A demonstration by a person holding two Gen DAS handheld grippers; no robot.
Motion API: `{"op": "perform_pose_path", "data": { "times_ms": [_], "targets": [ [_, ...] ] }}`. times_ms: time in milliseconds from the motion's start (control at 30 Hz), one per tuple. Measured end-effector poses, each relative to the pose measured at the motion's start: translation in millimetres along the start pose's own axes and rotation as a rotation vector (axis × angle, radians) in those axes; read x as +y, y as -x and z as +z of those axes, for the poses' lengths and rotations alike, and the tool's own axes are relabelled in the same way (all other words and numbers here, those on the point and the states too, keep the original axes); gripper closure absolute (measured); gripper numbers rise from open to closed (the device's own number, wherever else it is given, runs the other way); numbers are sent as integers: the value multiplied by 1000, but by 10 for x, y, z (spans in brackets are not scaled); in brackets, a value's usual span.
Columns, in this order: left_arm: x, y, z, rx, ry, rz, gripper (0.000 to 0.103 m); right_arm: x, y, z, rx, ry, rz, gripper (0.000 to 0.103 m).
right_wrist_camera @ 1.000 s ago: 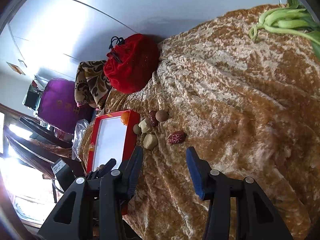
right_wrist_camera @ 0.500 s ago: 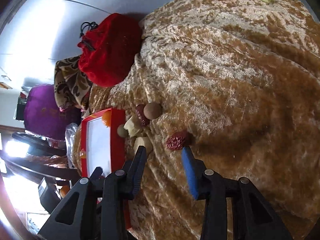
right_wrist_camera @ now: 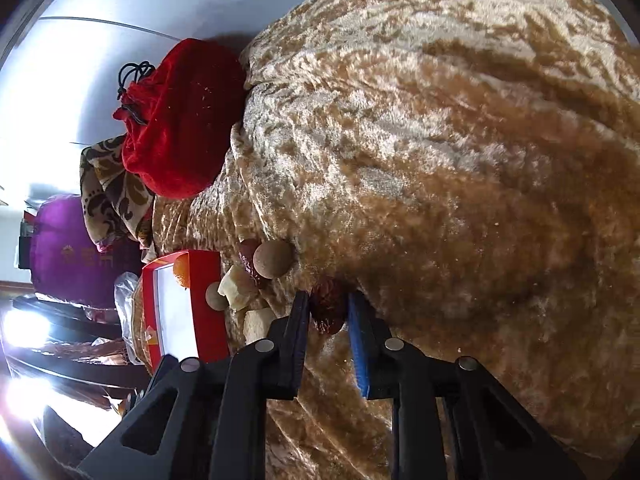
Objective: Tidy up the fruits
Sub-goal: 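Grasp a red date with the right tool while the left tool approaches a pale cube, then close the left tool on the pale cube and lift it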
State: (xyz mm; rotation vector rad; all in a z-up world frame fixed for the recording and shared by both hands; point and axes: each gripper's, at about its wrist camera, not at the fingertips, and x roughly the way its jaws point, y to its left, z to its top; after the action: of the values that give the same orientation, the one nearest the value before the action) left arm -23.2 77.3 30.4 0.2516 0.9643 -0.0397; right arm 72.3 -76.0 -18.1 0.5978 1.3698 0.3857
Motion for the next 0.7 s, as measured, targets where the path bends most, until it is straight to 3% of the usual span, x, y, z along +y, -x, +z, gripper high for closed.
{"op": "perform_pose_path", "data": {
  "times_ms": [167, 300, 367, 433, 667, 700],
  "targets": [
    [-29, -109, 41, 38, -10, -90, 35, -34, 349, -23, -18, 34, 20, 83],
    [-69, -187, 24, 55, -17, -52, 40, -138, 554, -2, -38, 23, 45, 83],
    [-43, -251, 40, 63, 0, -60, 50, -164, 573, -3, -33, 20, 49, 83],
    [-26, -329, 60, 76, 0, -63, 53, -190, 580, 1, -21, 15, 57, 83],
    [-40, -420, 107, 95, -2, -107, 54, -128, 531, -37, -14, 34, 62, 83],
    [-52, -433, 110, 125, 0, -125, 54, -118, 520, -38, -14, 33, 64, 83]
  ]
}}
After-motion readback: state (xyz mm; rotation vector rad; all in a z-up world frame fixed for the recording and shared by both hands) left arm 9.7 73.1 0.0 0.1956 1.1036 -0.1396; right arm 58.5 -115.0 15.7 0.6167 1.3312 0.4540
